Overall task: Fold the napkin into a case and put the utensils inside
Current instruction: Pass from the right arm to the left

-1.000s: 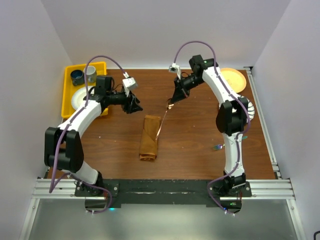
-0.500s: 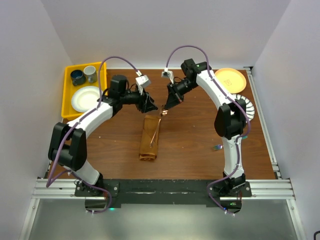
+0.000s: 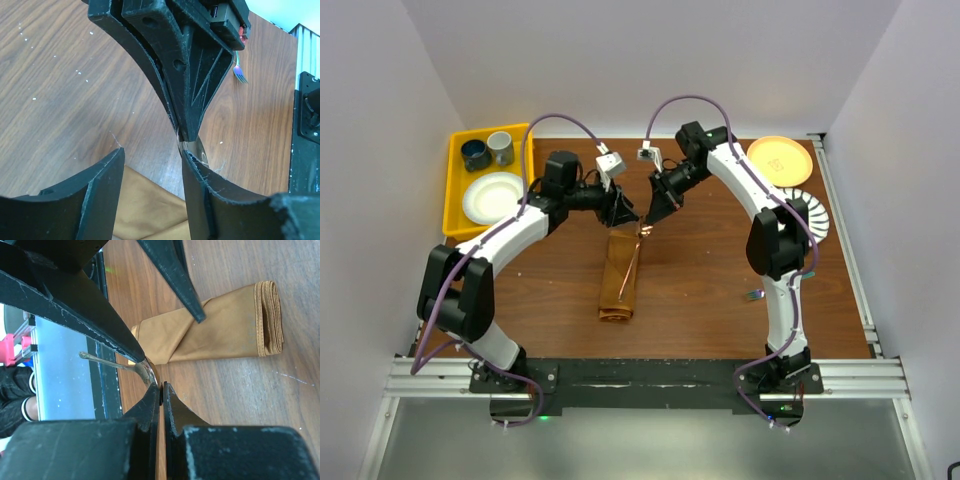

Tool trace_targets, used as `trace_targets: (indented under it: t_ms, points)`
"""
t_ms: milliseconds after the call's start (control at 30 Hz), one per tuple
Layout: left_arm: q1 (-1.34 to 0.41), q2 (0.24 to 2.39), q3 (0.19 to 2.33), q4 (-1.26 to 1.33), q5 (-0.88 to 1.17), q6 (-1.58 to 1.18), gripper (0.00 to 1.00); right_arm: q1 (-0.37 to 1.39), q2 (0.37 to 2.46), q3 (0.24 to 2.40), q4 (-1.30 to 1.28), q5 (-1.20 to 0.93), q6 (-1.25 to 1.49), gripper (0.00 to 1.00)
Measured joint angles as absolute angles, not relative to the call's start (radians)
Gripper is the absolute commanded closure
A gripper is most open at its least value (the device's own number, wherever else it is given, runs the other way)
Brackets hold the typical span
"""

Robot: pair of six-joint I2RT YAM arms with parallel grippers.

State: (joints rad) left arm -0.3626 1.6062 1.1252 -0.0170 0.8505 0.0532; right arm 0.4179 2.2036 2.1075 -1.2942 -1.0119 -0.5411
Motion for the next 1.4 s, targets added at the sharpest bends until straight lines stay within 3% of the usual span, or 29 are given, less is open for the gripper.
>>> trace_targets:
  t_ms: [233,433,533,633,733,867,933,1000,1033,1133,1233,1400]
  points:
    - [-0.369,1.607,1.123,-0.017,0.869,0.036,0.59,0.42,2.204,2.107,-1.295,-1.006,-0.537,1.0]
    - [-0.373,1.613,1.118,-0.016,0.89,0.025,0.59,0.43,2.204,2.107,-1.293,-0.994,-0.53,1.0]
    - [-0.381,1.62,1.114,-0.017,0.895,0.018,0.55,0.439,2.204,2.107,-1.293,-0.994,-0.523,1.0]
    - [-0.385,1.625,1.113,-0.017,0.896,0.015,0.71,0.444,2.204,2.107,-1.292,-0.994,-0.52,1.0]
    - [-0.388,1.625,1.11,-0.017,0.903,0.009,1.0,0.445,2.204,2.107,-1.283,-0.986,-0.517,1.0]
    - [-0.393,1.625,1.107,-0.014,0.89,-0.014,1.0,0.445,2.204,2.107,-1.279,-0.983,-0.516,1.0]
    - [-0.391,1.627,1.107,-0.014,0.891,-0.031,1.0,0.445,2.204,2.108,-1.275,-0.982,-0.509,0.88]
    - [-0.385,1.631,1.107,-0.012,0.894,-0.051,1.0,0.445,2.204,2.108,-1.273,-0.982,-0.497,0.85]
    - [-0.381,1.633,1.105,-0.006,0.897,-0.065,1.0,0.445,2.204,2.108,-1.269,-0.983,-0.49,0.71]
    - [-0.362,1.645,1.096,0.023,0.909,-0.114,1.0,0.444,2.204,2.108,-1.251,-0.992,-0.454,0.43]
    - [-0.318,1.691,1.096,0.057,0.914,-0.167,1.0,0.433,2.204,2.109,-1.216,-0.999,-0.407,0.37]
    - [-0.22,1.835,1.154,0.112,0.912,-0.255,1.0,0.367,2.204,2.105,-1.15,-1.013,-0.349,0.36]
